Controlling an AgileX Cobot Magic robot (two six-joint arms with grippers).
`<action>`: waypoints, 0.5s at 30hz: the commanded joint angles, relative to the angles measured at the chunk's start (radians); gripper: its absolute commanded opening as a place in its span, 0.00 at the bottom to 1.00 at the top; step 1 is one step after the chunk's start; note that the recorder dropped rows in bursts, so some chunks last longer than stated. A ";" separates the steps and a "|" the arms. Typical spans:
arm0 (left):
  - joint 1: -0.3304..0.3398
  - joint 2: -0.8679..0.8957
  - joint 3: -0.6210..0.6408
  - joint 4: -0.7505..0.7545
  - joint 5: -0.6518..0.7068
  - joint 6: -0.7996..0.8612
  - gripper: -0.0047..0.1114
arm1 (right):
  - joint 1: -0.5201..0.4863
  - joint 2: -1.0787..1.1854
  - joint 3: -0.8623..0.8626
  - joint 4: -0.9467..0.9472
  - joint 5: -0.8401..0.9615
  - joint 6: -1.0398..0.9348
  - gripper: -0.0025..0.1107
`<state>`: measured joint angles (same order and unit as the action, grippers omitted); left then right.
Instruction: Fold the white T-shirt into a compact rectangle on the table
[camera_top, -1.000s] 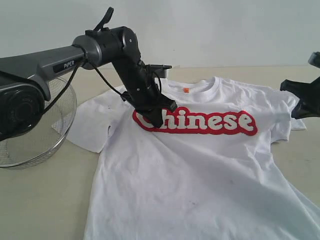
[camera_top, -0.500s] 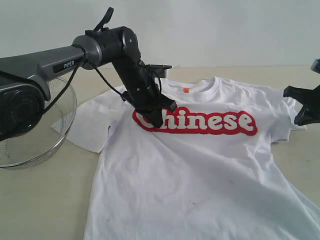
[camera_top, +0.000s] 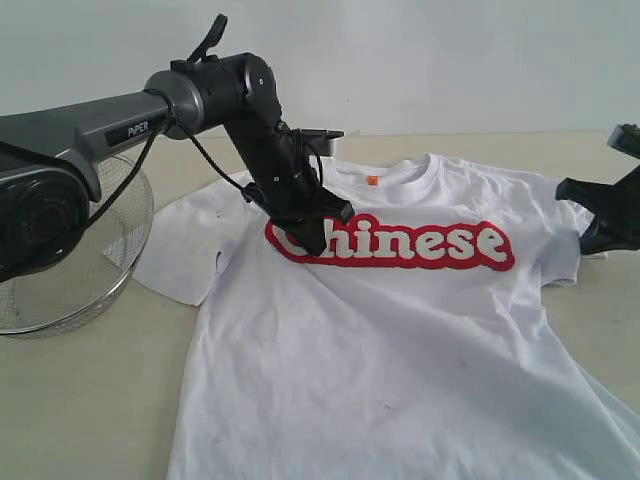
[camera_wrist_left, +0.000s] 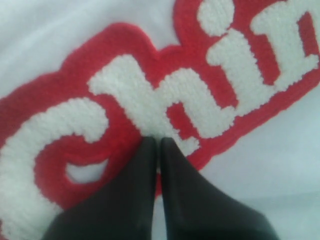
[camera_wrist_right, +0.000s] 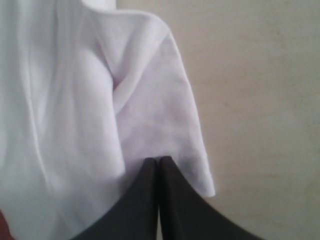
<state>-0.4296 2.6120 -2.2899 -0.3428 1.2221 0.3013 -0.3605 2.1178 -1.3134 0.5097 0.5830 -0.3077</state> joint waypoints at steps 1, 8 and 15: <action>0.011 0.034 0.015 0.064 -0.001 -0.003 0.08 | -0.001 0.024 0.005 -0.166 -0.015 0.090 0.02; 0.011 0.034 0.015 0.064 -0.001 -0.003 0.08 | -0.008 0.024 0.002 -0.361 -0.047 0.213 0.02; 0.011 0.034 0.015 0.070 -0.001 0.001 0.08 | -0.008 0.056 -0.073 -0.530 0.025 0.314 0.02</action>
<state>-0.4296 2.6120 -2.2899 -0.3428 1.2221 0.3013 -0.3562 2.1344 -1.3687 0.0969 0.5602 -0.0373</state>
